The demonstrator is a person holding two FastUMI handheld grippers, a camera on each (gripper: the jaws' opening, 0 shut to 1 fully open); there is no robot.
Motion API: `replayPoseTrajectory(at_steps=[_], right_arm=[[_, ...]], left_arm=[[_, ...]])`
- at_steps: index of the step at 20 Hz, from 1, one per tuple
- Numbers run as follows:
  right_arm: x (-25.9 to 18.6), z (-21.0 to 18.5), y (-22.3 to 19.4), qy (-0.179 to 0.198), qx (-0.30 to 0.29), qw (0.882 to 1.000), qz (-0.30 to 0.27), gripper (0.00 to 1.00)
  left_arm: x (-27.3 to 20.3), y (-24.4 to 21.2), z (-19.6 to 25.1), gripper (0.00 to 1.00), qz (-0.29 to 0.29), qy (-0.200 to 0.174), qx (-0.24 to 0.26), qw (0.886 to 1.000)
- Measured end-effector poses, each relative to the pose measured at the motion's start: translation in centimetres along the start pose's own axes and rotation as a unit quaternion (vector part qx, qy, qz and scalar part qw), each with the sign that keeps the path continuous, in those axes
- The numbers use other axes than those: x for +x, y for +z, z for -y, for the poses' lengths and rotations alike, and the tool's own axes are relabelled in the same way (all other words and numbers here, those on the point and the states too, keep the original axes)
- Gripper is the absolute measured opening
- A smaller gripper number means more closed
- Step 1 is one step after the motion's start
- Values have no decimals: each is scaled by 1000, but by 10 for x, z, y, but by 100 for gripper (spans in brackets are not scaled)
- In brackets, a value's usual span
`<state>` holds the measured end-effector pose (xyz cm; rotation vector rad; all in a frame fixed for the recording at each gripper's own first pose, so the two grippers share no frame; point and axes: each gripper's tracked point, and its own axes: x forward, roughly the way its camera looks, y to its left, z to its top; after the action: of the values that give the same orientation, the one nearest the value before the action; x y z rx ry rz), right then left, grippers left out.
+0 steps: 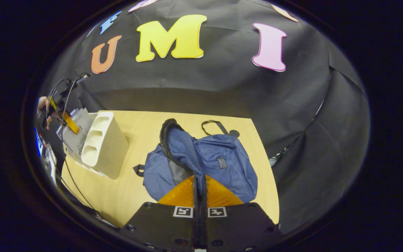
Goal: Open the schoolbag, grab two books from the bookshelf and put them into the schoolbag.
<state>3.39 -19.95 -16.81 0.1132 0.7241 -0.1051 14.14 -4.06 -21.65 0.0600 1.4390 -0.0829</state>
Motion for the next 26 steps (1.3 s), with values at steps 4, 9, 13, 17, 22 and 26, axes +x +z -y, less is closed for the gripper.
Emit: replayPoseTrajectory(at_steps=[4, 9, 13, 17, 22, 26], right_arm=[[-1, -1, 1, 4, -1, 1000, 2, 1], [-3, -2, 2, 6, -4, 1000, 7, 1], [-3, -5, 0, 11, -7, 1000, 8, 1], [-3, -11, -1, 15, -9, 1000, 7, 1], [-7, -14, -1, 13, -9, 1000, 8, 1], [-12, -9, 1, 4, -5, 1000, 11, 1]], left_arm=[[-5, -4, 0, 46, -10, 3, -6, 1000], [-34, -6, -8, 40, 15, 4, -11, 1000], [-77, -13, -15, 43, 47, -15, -20, 999], [-132, -26, -18, 38, 79, -56, -42, 994], [-203, -31, -11, 37, 127, -140, -93, 978], [-227, -23, 9, 37, 170, -196, -95, 961]])
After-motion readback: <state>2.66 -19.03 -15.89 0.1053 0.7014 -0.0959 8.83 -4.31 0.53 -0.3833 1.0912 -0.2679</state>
